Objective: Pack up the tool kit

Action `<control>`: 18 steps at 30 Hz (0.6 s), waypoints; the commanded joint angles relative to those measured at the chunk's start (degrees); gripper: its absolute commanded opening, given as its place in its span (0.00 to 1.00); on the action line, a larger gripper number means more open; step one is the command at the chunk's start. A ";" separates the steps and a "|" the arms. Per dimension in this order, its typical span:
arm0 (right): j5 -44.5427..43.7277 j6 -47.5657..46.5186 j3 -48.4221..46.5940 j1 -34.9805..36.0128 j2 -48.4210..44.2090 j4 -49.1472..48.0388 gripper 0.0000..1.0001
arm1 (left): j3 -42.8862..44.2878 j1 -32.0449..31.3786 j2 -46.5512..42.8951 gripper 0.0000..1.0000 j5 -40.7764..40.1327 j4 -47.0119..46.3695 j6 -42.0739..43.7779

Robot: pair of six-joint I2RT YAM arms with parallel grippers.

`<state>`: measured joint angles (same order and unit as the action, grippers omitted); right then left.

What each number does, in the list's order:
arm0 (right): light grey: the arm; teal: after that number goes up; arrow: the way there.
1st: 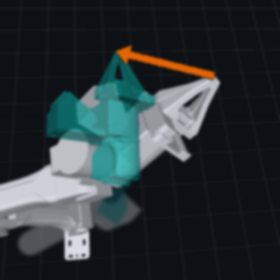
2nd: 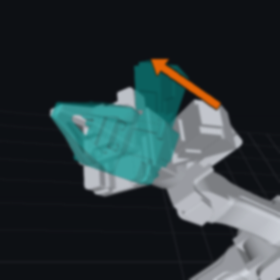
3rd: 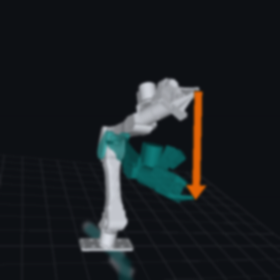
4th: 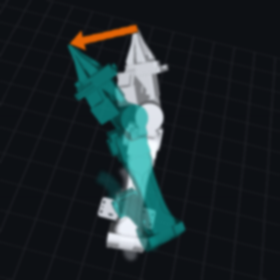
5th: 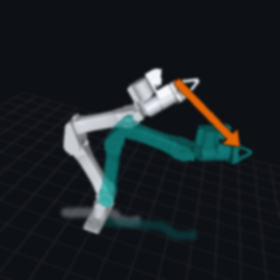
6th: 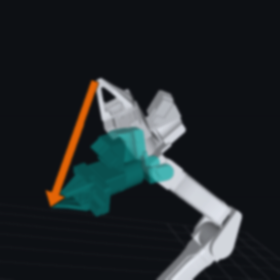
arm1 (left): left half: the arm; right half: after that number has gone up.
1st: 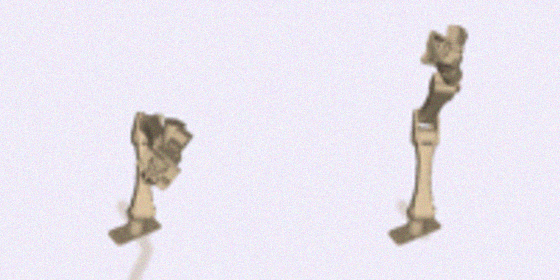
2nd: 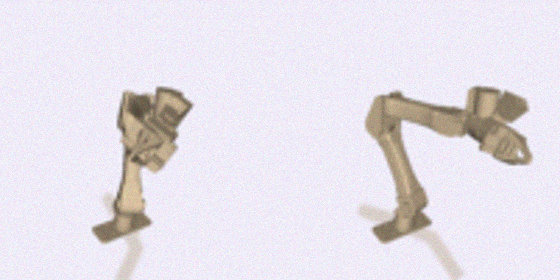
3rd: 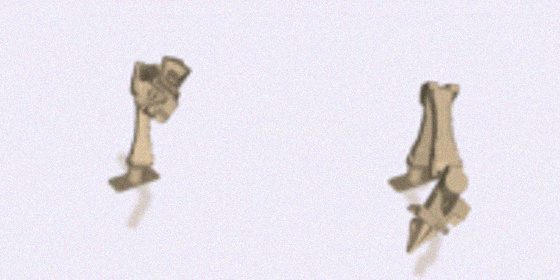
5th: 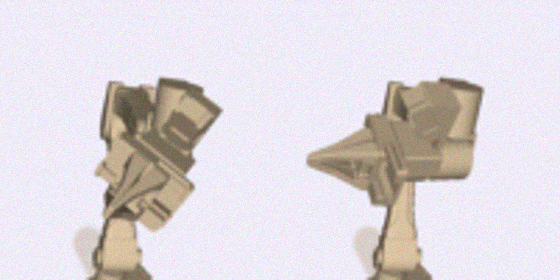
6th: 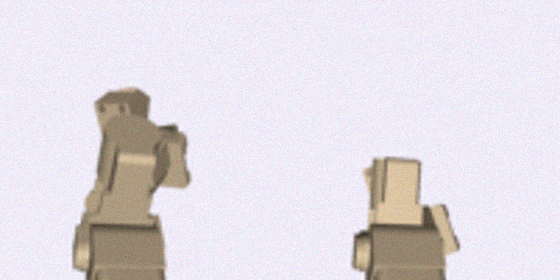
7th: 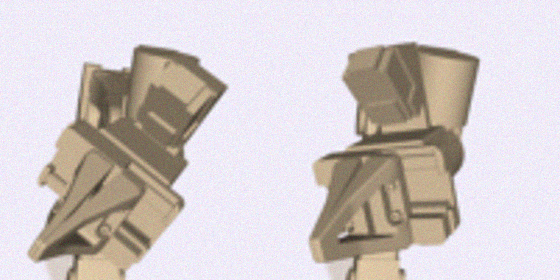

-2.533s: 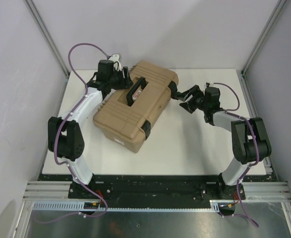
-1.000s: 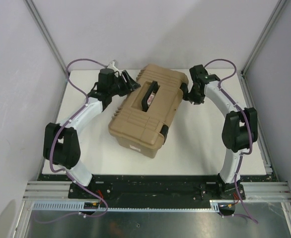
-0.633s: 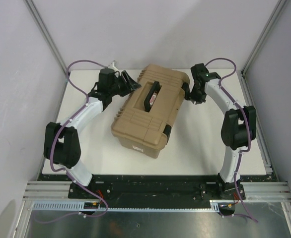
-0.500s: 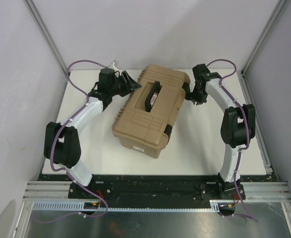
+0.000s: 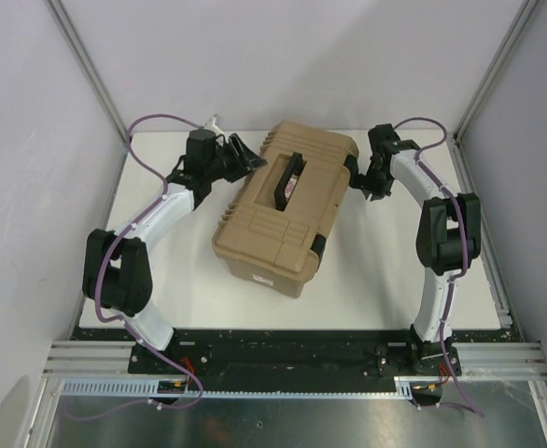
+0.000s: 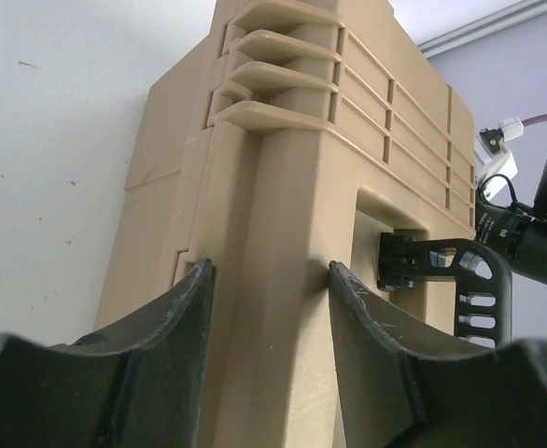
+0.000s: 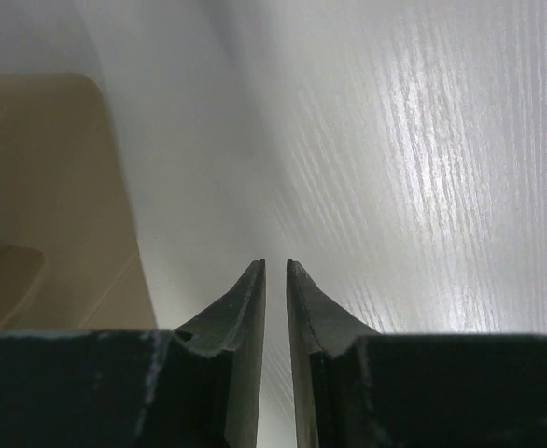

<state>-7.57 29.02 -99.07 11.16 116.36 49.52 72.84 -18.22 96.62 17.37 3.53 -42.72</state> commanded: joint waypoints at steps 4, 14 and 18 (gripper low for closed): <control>0.61 1.92 3.86 -1.43 -7.98 -7.00 0.22 | -6.86 -6.79 6.65 0.41 12.24 21.60 0.26; -0.47 1.97 2.44 -1.25 -11.28 -5.64 0.22 | -6.22 -6.24 7.37 0.47 12.17 21.60 1.14; 0.80 1.74 1.08 -1.20 -10.52 -5.34 0.22 | -5.72 -5.96 7.71 0.47 12.44 21.61 1.52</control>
<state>-7.14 30.41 -95.09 9.67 107.44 44.71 72.58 -18.33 97.17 19.29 1.91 -43.46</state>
